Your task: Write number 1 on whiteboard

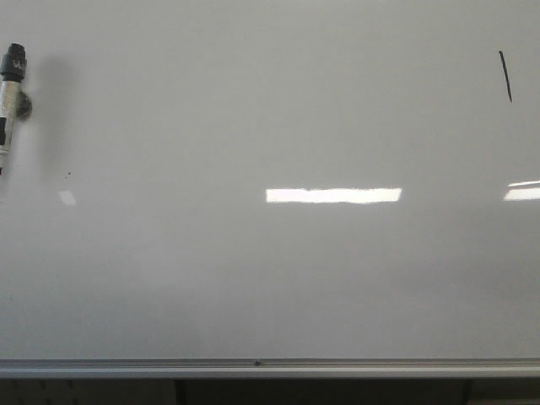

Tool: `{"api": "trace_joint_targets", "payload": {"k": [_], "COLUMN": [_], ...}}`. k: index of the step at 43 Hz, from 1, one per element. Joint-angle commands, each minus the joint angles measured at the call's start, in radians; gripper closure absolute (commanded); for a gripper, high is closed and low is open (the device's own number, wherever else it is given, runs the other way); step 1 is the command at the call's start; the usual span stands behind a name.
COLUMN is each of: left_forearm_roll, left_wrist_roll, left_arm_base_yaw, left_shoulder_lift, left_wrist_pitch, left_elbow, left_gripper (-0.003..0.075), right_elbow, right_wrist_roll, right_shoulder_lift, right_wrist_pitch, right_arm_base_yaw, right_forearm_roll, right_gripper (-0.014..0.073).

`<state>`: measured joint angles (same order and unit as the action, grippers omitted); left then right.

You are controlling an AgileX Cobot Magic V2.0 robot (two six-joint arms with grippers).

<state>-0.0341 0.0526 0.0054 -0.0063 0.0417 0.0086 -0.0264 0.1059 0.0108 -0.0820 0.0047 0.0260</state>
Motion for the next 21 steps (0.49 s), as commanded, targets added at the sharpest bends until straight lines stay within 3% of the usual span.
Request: {"api": "trace_joint_targets", "payload": {"k": [1, 21], "left_forearm_roll": [-0.010, -0.010], "left_wrist_roll": [0.000, 0.000], "left_arm_base_yaw": [-0.008, -0.008], "left_shoulder_lift": [-0.017, -0.017], "left_wrist_pitch": [-0.085, -0.085], "left_elbow": [0.024, 0.024], "left_gripper": [0.0741, 0.0741], "right_elbow": [0.022, 0.022], "right_wrist_roll": [-0.010, -0.035], "right_shoulder_lift": [0.016, 0.016], "right_wrist_pitch": [0.108, 0.130], "right_arm_base_yaw": [-0.005, -0.005], "right_forearm_roll": [0.002, 0.005], "right_gripper": [0.0690, 0.0690]}}
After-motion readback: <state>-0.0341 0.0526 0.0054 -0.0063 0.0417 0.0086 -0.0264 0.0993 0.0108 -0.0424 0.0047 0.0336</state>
